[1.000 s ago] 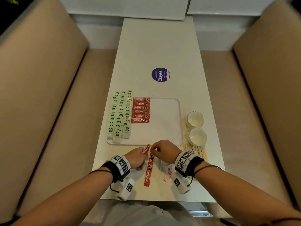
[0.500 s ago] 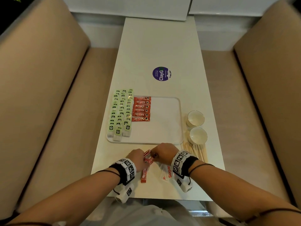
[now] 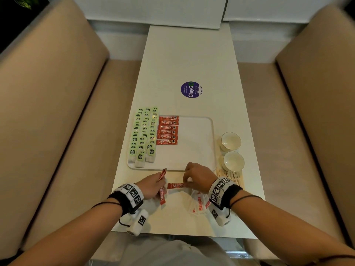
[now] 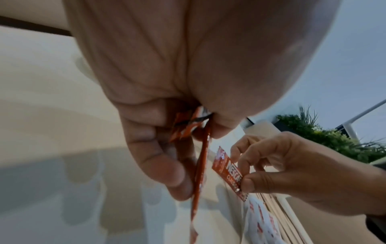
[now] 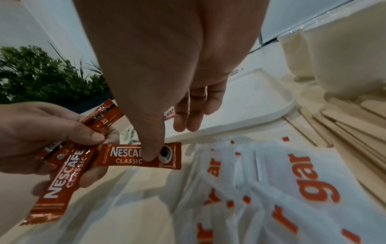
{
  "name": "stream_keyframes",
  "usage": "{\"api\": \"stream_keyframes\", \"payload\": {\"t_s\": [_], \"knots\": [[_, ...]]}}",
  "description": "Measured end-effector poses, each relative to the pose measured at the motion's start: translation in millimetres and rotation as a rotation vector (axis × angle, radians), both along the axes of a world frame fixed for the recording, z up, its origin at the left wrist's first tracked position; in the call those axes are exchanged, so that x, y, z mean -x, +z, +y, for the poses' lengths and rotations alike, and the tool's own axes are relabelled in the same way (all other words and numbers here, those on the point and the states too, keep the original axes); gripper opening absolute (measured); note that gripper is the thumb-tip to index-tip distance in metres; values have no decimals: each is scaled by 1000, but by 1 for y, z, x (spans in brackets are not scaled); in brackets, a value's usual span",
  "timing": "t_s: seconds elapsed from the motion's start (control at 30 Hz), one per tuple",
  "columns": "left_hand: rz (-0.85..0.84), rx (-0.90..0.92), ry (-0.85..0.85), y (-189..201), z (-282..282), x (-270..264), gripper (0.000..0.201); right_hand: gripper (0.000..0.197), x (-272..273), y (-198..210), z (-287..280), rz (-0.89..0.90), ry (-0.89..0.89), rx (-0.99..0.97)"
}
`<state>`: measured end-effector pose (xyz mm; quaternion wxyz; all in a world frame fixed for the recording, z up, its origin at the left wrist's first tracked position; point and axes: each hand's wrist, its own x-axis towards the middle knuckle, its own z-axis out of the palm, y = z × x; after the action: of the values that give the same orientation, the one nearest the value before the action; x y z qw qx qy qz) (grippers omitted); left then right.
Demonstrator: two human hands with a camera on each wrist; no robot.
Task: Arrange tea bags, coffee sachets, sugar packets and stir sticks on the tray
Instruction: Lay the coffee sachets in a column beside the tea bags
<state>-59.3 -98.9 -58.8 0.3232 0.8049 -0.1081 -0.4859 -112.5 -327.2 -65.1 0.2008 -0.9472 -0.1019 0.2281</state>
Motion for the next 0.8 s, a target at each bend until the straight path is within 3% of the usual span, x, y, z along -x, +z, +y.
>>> {"api": "stream_keyframes", "payload": {"t_s": [0.1,0.3,0.53,0.7,0.8], "knots": [[60,80,124,8,5,-2,17,17,0,7,-2,6,-31,-60],[-24,38,171,24,12,-10,19,10,-3,25,-4,49,-192,-237],[-104,155,304,43,15,-22,22,9,-9,45,8,21,-333,-412],[-196,215,338,48,23,-35,6,10,-23,55,27,23,-428,-548],[-213,261,389,50,29,-43,7,10,-33,58,37,35,-484,-601]]}}
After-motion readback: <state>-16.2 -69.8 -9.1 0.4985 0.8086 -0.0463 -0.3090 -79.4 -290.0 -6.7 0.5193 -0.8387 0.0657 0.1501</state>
